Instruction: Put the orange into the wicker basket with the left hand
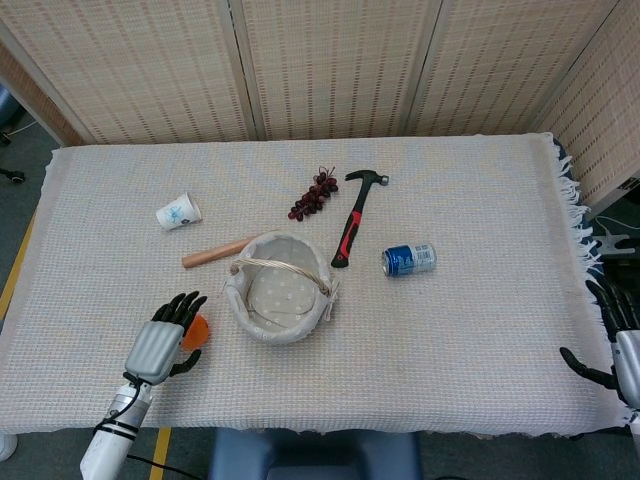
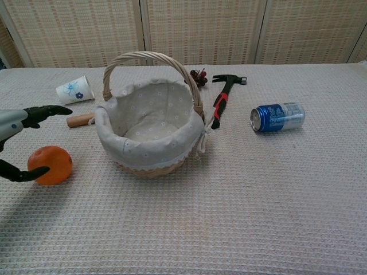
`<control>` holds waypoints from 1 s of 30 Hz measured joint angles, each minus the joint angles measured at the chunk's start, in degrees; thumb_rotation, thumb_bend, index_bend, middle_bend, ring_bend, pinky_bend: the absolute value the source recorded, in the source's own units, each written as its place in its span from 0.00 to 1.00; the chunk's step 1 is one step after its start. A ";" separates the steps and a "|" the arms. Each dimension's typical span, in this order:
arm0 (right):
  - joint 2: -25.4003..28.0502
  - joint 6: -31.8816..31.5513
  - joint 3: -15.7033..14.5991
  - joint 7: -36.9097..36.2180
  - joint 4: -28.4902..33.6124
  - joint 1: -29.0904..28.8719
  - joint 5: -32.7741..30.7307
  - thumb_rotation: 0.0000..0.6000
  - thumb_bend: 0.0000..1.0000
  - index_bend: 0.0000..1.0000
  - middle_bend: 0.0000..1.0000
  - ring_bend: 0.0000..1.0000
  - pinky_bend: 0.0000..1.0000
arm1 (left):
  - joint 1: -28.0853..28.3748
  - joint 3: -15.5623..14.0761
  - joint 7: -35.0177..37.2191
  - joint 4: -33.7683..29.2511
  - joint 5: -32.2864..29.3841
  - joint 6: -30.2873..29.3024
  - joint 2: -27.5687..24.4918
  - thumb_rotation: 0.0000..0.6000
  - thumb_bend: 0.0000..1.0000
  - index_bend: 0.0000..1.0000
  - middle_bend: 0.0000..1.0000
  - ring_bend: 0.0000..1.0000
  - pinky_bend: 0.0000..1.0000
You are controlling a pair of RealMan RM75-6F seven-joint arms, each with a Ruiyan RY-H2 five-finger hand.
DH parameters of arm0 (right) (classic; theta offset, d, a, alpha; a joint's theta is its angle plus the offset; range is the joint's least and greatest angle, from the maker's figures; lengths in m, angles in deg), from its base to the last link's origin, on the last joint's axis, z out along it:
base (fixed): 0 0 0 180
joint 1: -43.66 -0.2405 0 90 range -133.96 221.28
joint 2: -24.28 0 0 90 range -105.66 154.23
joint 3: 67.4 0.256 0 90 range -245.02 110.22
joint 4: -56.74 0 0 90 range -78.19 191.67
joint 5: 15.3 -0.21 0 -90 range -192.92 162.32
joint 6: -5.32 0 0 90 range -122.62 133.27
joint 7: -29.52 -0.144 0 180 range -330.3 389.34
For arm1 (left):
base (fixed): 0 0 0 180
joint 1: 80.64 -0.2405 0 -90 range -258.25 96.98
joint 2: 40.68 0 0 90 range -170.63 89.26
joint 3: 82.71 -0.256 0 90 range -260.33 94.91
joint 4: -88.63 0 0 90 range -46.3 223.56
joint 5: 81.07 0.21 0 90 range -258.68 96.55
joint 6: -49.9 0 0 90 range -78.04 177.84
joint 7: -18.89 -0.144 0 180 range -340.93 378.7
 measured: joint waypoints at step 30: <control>-0.02 0.41 -0.09 0.59 0.16 -0.12 -0.07 1.00 0.11 0.00 0.00 0.00 0.20 | 1.99 2.38 4.15 27.54 -3.84 1.67 18.75 1.00 0.66 0.44 0.49 0.67 0.80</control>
